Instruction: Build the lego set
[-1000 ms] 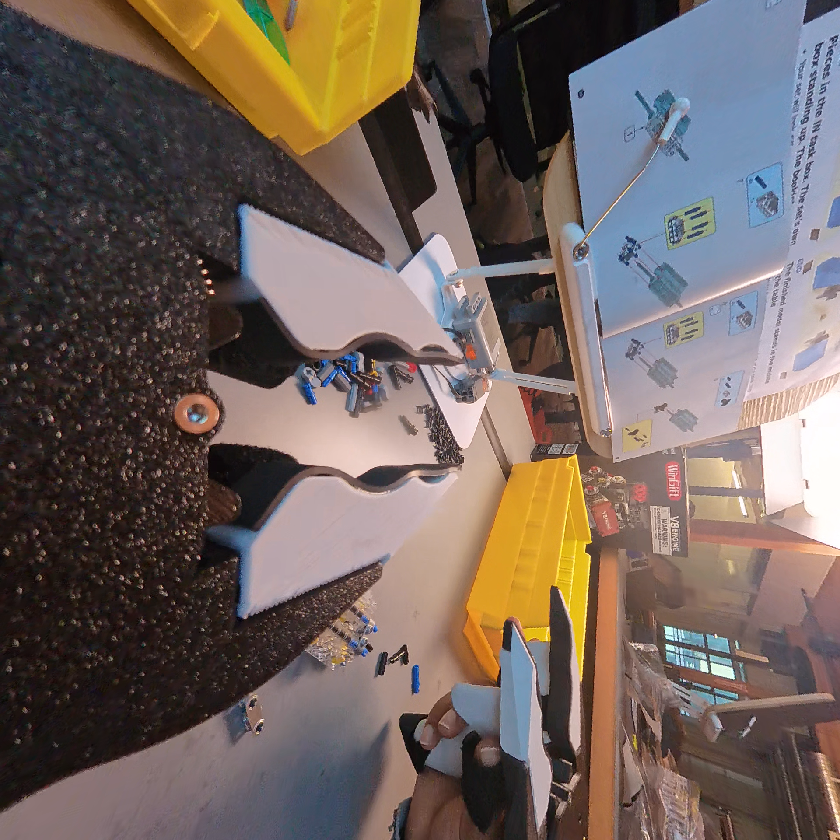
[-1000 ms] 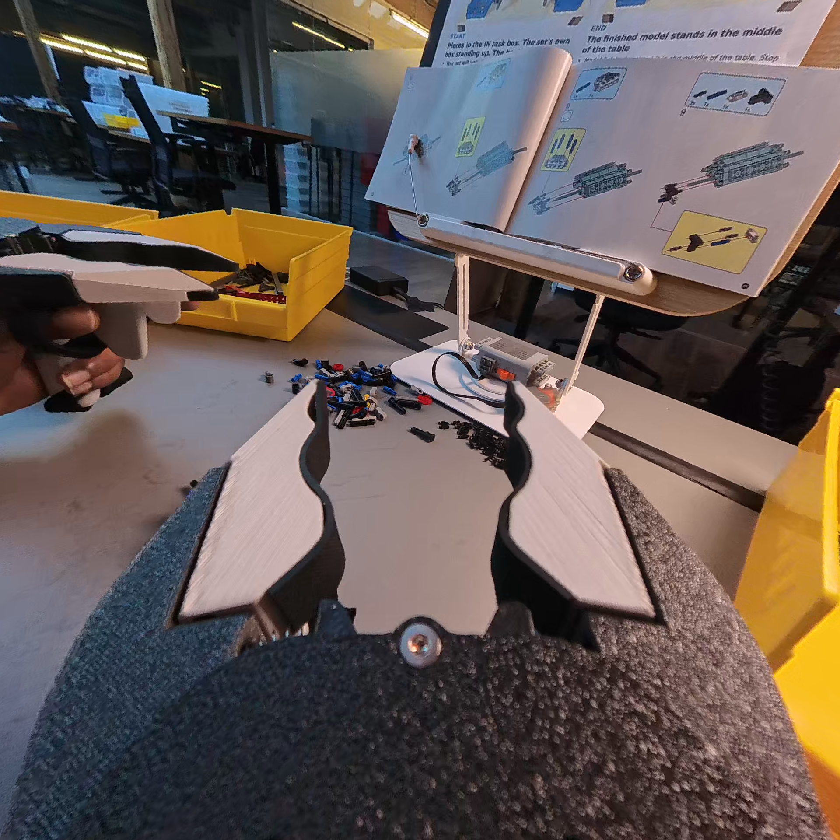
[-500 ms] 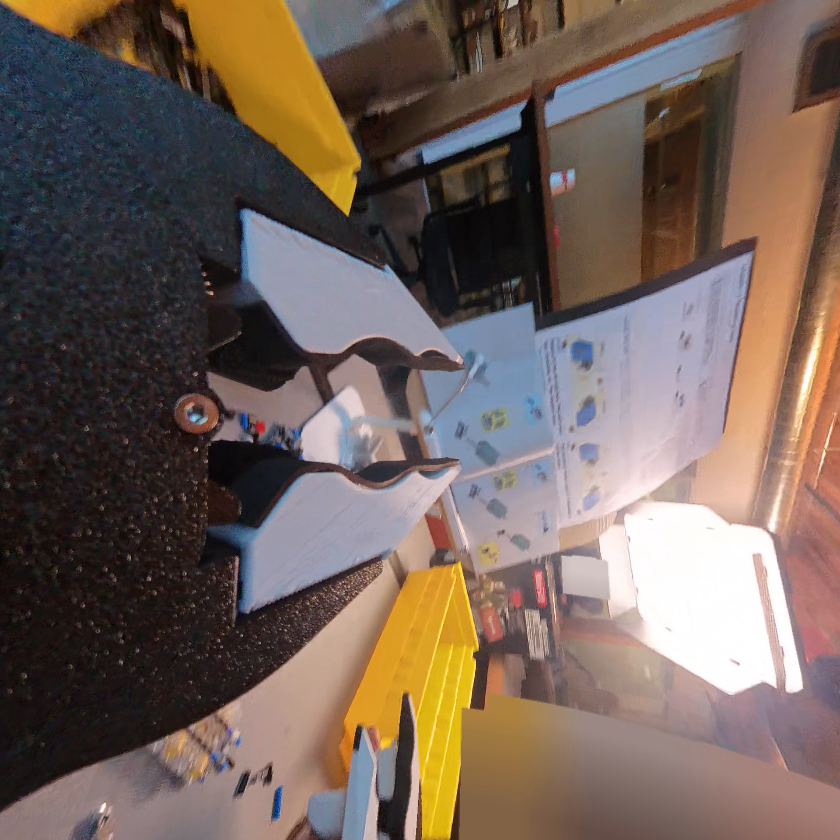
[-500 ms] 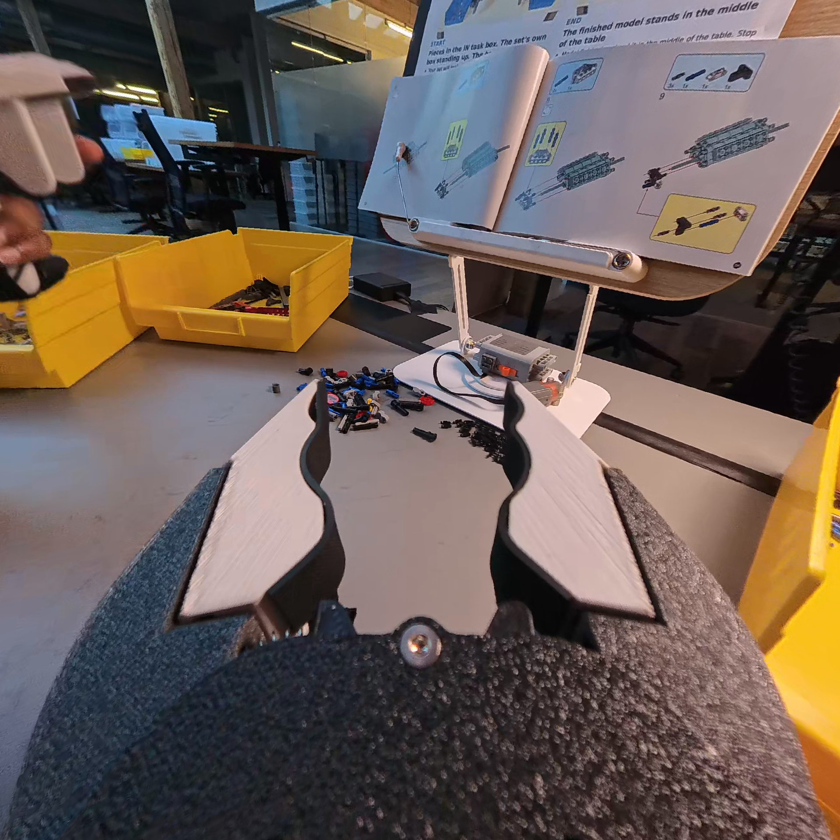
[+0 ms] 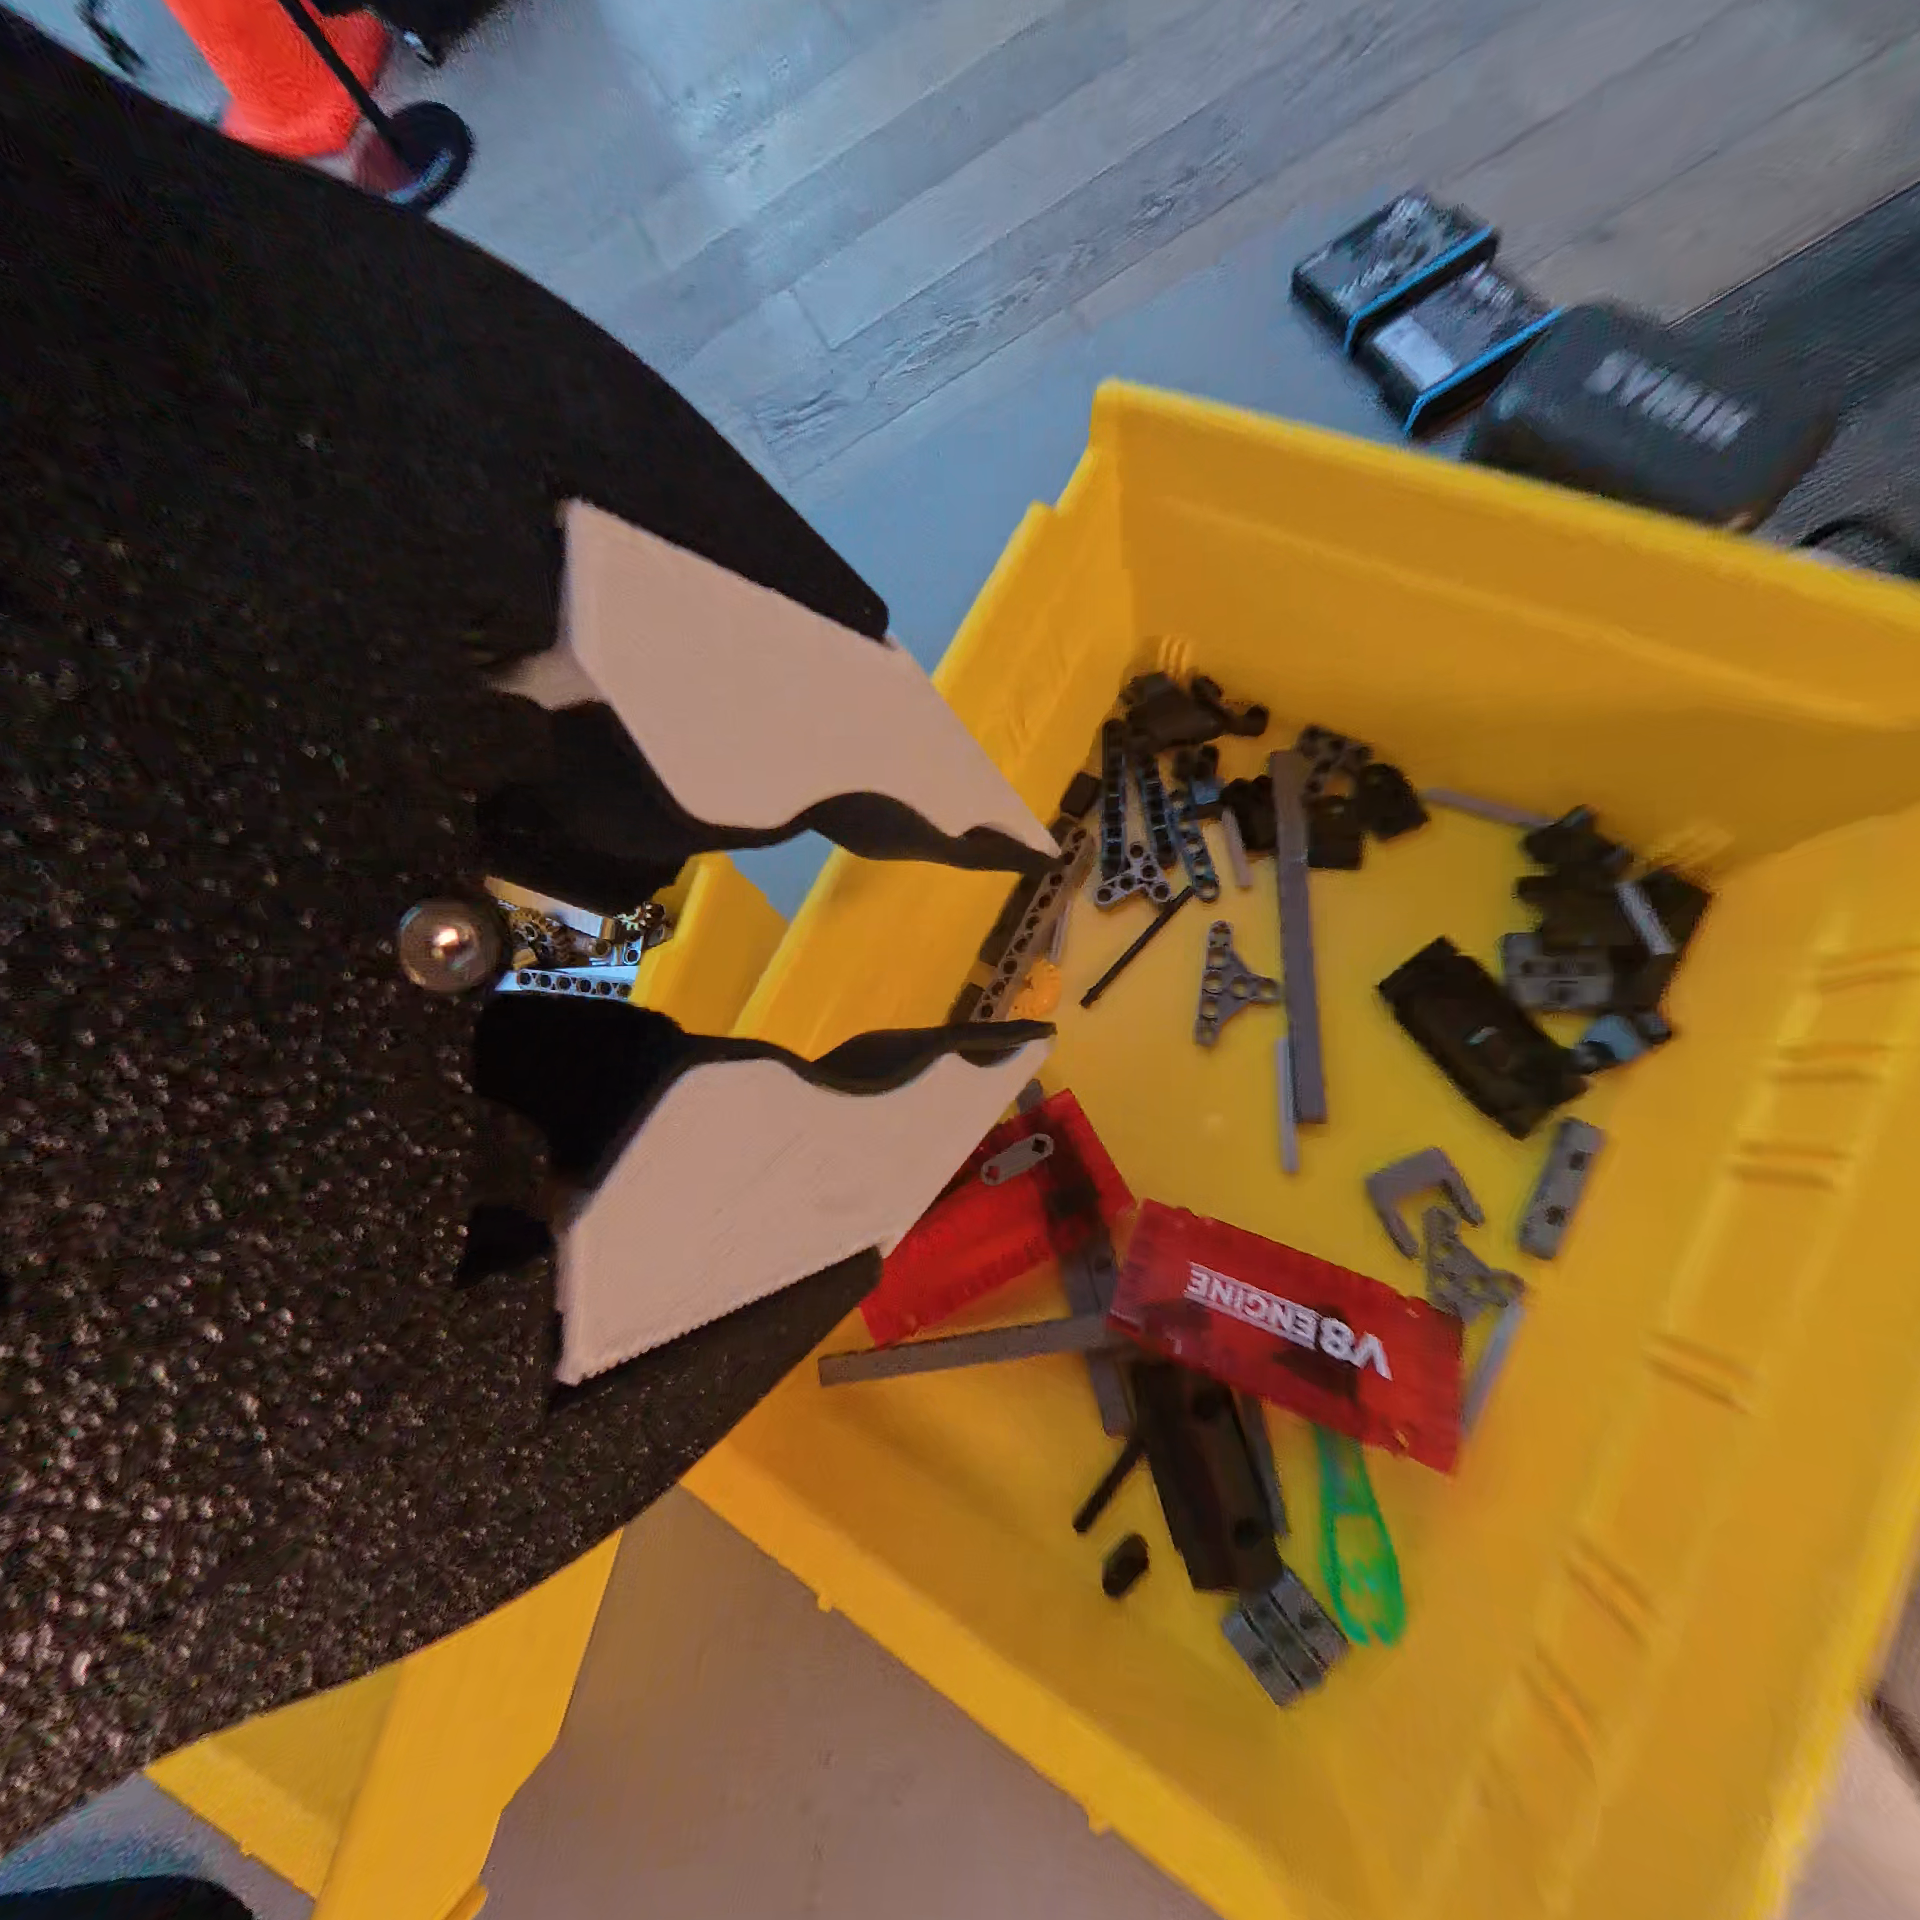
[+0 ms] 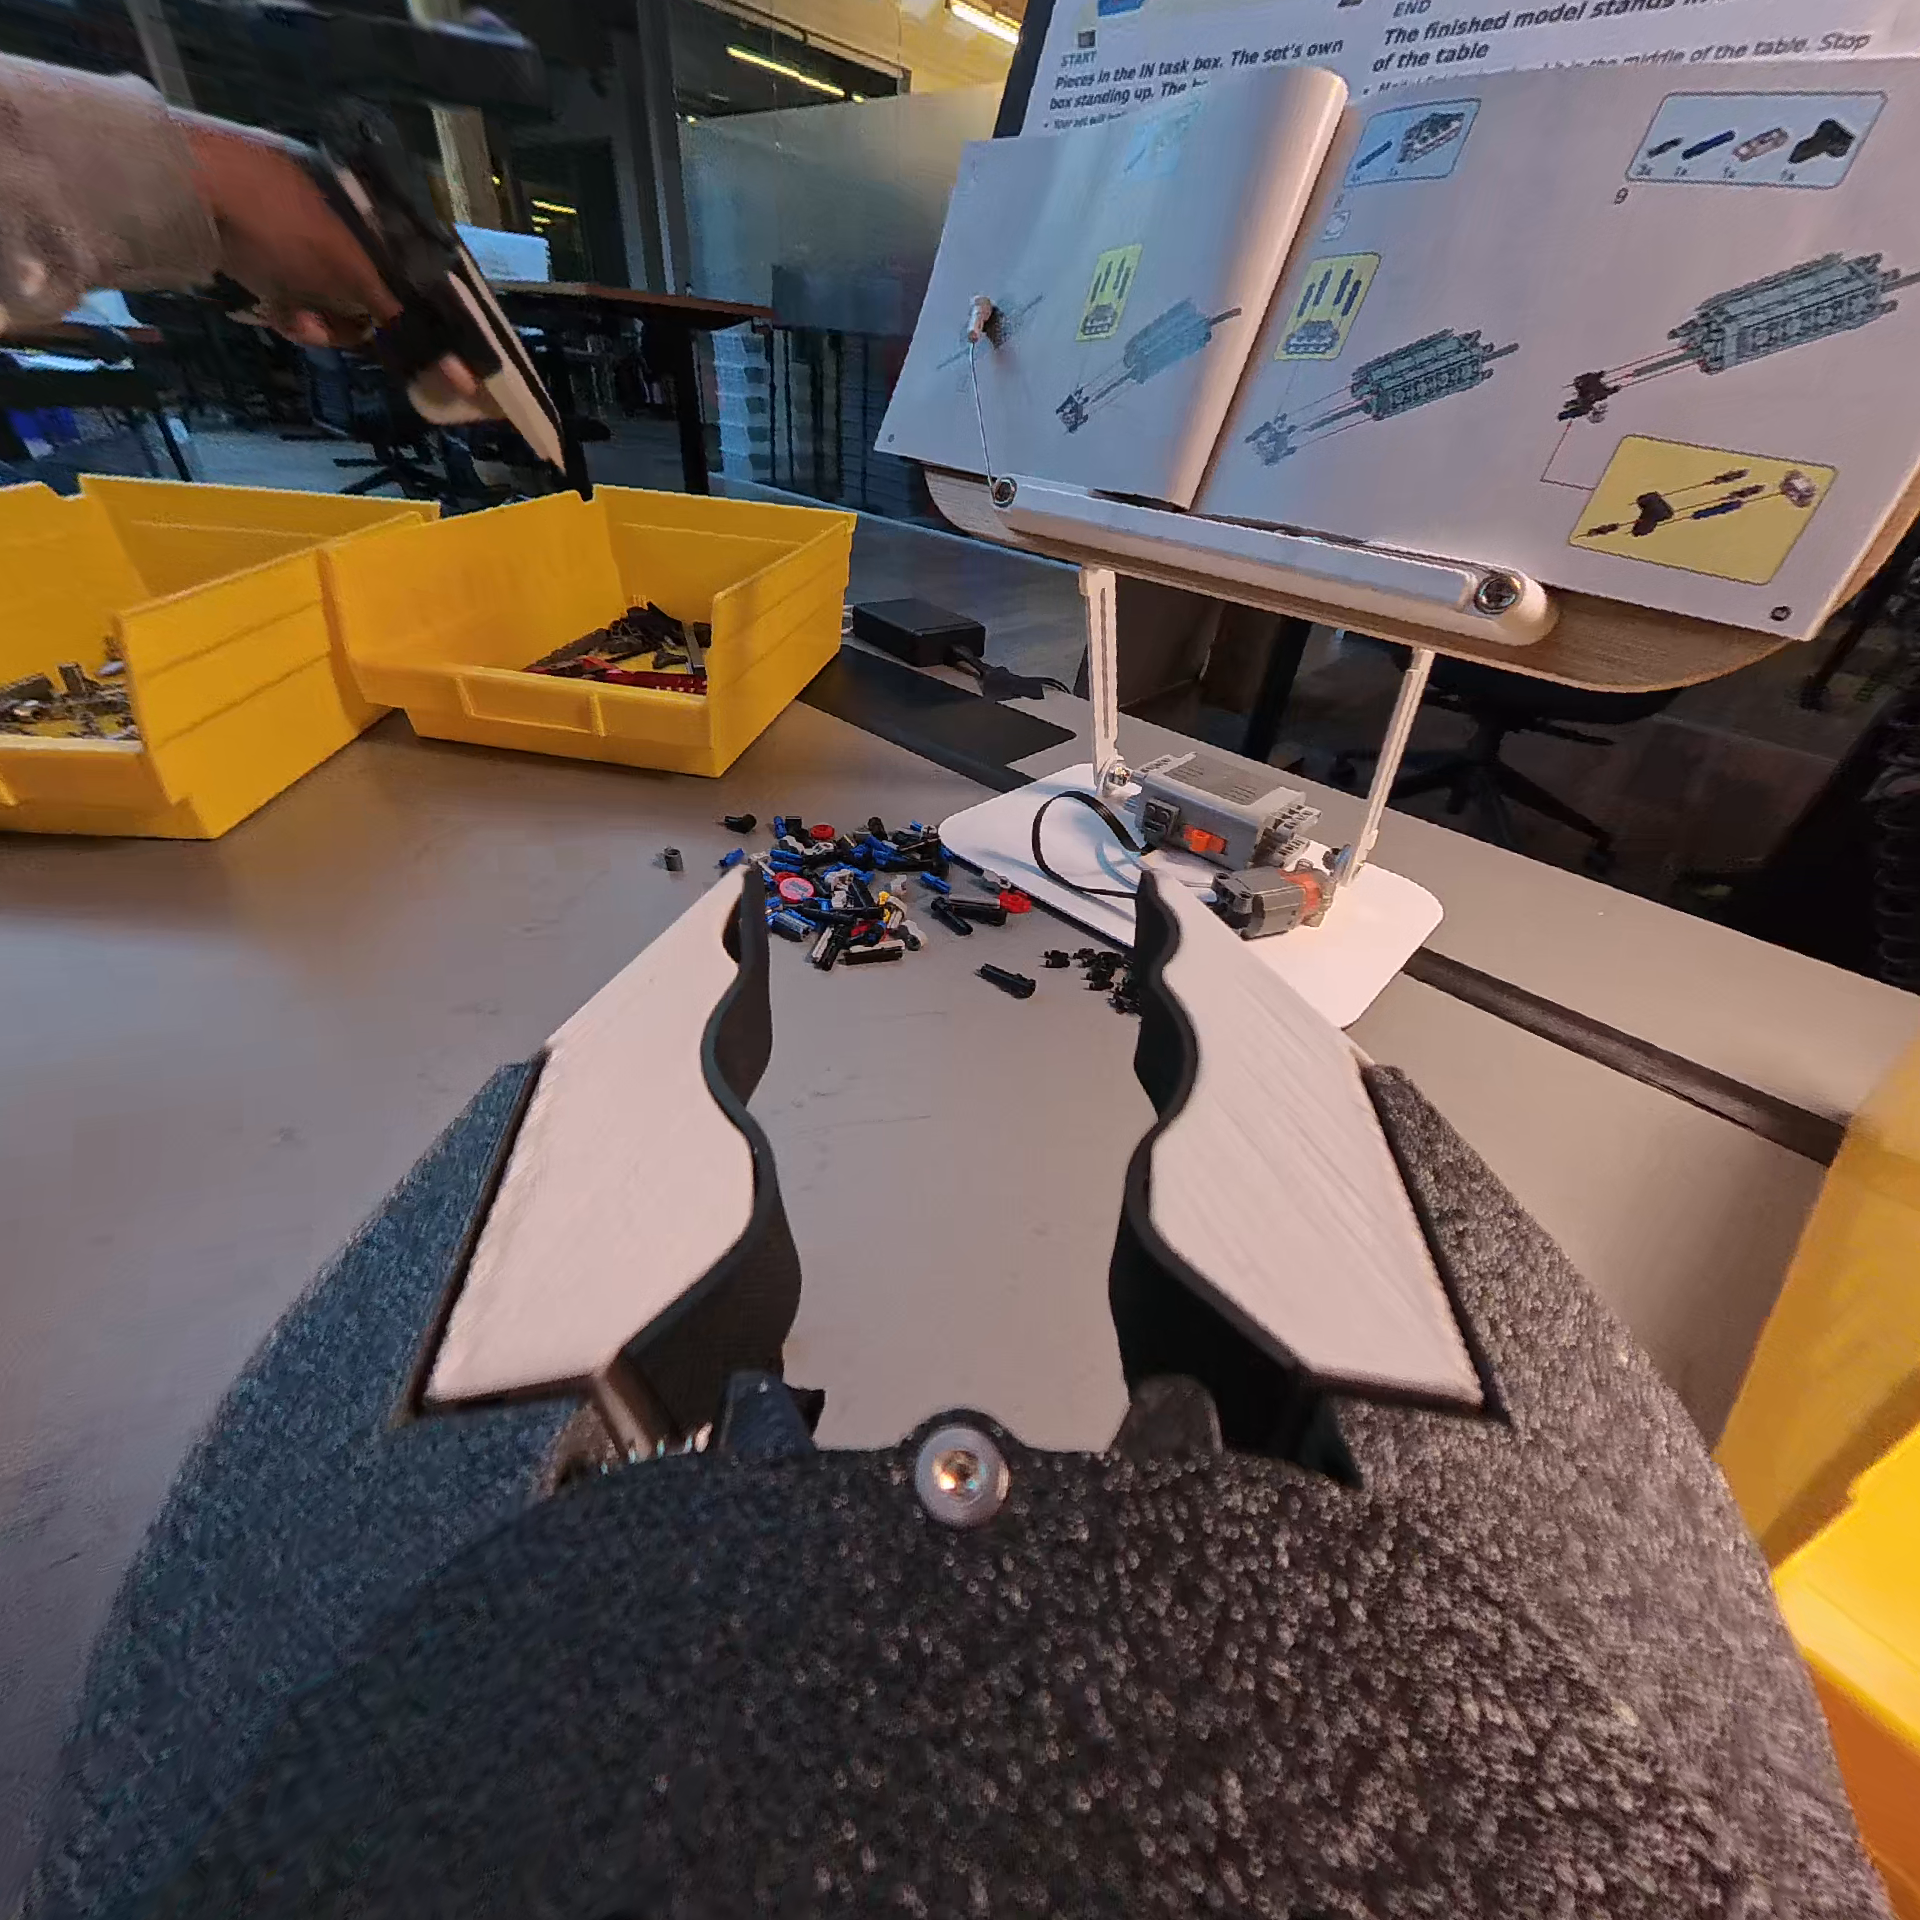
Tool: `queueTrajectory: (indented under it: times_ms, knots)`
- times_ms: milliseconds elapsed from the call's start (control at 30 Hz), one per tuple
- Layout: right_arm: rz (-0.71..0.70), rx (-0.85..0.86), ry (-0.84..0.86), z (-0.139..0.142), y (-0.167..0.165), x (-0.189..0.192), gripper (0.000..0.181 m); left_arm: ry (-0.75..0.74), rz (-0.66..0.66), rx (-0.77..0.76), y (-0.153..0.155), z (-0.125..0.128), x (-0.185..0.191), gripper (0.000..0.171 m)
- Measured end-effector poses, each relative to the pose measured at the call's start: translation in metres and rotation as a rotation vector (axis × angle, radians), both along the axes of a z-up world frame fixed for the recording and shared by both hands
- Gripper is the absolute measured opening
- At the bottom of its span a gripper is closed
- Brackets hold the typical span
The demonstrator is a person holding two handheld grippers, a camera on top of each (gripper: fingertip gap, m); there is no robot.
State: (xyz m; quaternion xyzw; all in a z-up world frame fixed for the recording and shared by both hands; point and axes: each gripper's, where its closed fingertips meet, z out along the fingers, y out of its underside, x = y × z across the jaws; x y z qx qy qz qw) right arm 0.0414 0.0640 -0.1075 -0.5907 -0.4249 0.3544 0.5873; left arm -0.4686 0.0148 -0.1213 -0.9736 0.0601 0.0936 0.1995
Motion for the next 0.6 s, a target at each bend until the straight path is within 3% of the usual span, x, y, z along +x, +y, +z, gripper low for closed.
queueTrajectory:
  times_ms: [100, 233, 600]
  knots:
    - [0.007, 0.019, -0.032, -0.005, -0.002, -0.002, 0.066, 0.018, 0.017, -0.204, 0.007, -0.050, -0.014, 0.027]
    - [0.018, 0.044, -0.071, -0.011, -0.004, -0.005, 0.065, 0.047, 0.057, -0.376, 0.011, -0.091, -0.032, 0.022]
    - [0.046, 0.040, -0.130, -0.028, -0.005, -0.008, 0.064, 0.043, 0.069, -0.532, 0.017, -0.111, -0.046, 0.010]
